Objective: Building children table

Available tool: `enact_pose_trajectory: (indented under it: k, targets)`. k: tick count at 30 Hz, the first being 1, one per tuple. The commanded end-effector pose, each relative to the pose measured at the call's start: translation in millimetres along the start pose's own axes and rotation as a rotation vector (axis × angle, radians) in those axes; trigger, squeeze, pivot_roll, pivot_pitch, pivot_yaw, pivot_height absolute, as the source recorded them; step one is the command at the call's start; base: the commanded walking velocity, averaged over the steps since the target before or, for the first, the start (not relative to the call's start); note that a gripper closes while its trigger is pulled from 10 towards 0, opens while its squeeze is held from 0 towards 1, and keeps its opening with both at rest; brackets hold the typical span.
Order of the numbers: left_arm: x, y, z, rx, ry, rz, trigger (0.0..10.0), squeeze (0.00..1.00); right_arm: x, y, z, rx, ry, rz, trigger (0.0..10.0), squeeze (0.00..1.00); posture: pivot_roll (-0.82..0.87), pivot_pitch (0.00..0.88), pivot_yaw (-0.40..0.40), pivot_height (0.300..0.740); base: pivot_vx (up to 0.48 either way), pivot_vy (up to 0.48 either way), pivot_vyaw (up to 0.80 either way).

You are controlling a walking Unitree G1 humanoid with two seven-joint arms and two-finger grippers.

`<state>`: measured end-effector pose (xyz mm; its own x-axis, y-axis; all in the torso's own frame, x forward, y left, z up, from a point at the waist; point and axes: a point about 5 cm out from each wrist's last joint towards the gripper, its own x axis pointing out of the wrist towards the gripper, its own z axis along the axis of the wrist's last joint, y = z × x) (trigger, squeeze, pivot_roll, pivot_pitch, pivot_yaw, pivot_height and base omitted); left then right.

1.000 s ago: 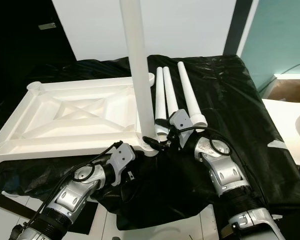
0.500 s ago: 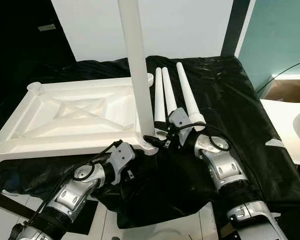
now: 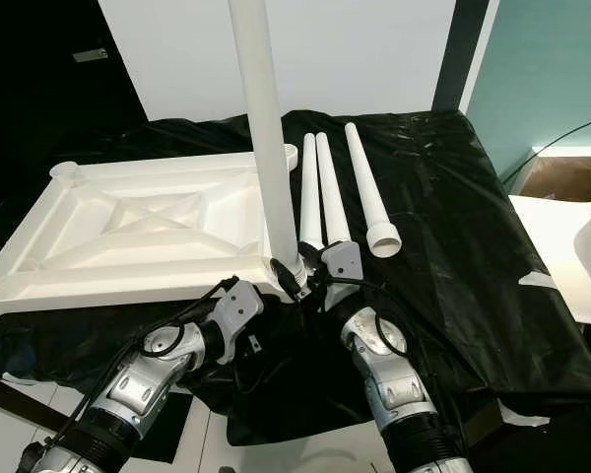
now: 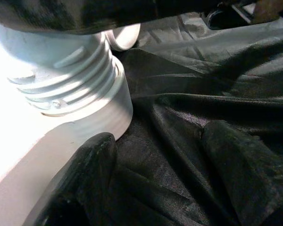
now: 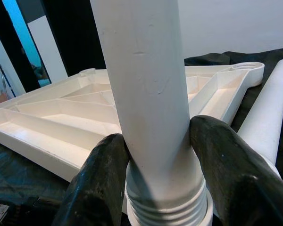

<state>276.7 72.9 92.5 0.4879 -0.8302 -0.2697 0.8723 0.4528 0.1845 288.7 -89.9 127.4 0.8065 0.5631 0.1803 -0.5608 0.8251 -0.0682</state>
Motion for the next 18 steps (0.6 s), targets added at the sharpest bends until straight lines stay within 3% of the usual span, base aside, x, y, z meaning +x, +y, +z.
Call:
enact_pose_trajectory:
  k: [1, 3, 4, 5, 7, 8, 14, 15, 18]
  targets:
    - [-1.9, 1.4, -2, 0.012, 0.013, 0.005, 10.0, 0.00, 3.2, -0.7, 5, 0.000, -0.029, -0.005, 0.0, 0.00, 0.08, 0.000, 0.064, 0.740, 0.000, 0.000, 0.00]
    - [-2.0, 1.1, -3, 0.012, 0.014, 0.005, 10.0, 0.00, 3.3, -0.7, 5, -0.001, -0.025, -0.001, 0.0, 0.00, 0.08, 0.000, 0.064, 0.740, 0.000, 0.000, 0.00]
    - [-2.1, 0.6, -3, 0.011, 0.014, 0.004, 10.0, 0.00, 3.6, 0.0, 5, -0.006, -0.016, 0.008, 1.2, 0.00, 0.08, 0.000, 0.063, 0.740, 0.000, 0.000, 0.00]
    - [-2.0, -0.1, -3, 0.009, 0.014, 0.004, 10.0, 0.00, 4.2, 1.0, 3, -0.015, 0.004, 0.020, 10.0, 0.00, 0.08, 0.000, 0.061, 0.740, 0.000, 0.000, 0.00]
    - [-1.7, -0.9, -4, 0.007, 0.014, 0.005, 10.0, 0.00, 4.9, 1.7, 2, -0.024, 0.018, 0.033, 10.0, 0.00, 0.07, 0.000, 0.060, 0.740, 0.000, 0.000, 0.00]
    - [-1.6, -1.3, -4, 0.006, 0.013, 0.005, 10.0, 0.00, 5.1, 1.4, 2, -0.030, 0.016, 0.044, 10.0, 1.00, 0.07, 0.000, 0.060, 0.740, 0.000, 0.000, 0.00]
    - [-0.2, -1.0, -4, 0.004, 0.011, 0.003, 10.0, 0.00, 6.4, -8.7, 6, -0.103, 0.027, 0.156, 10.0, 0.96, 0.07, 0.000, 0.060, 0.740, 0.000, 0.000, 0.00]
    - [0.2, -0.7, -4, 0.006, 0.011, 0.002, 10.0, 0.00, 7.5, -12.3, 8, -0.126, 0.029, 0.195, 10.0, 0.00, 0.07, 0.000, 0.057, 0.740, 0.000, 0.000, 0.00]
    - [0.8, -0.1, -3, 0.007, 0.010, 0.003, 10.0, 0.00, 9.6, -17.5, 9, -0.143, 0.047, 0.255, 10.0, 0.00, 0.07, 0.000, 0.055, 0.740, 0.000, 0.000, 0.00]
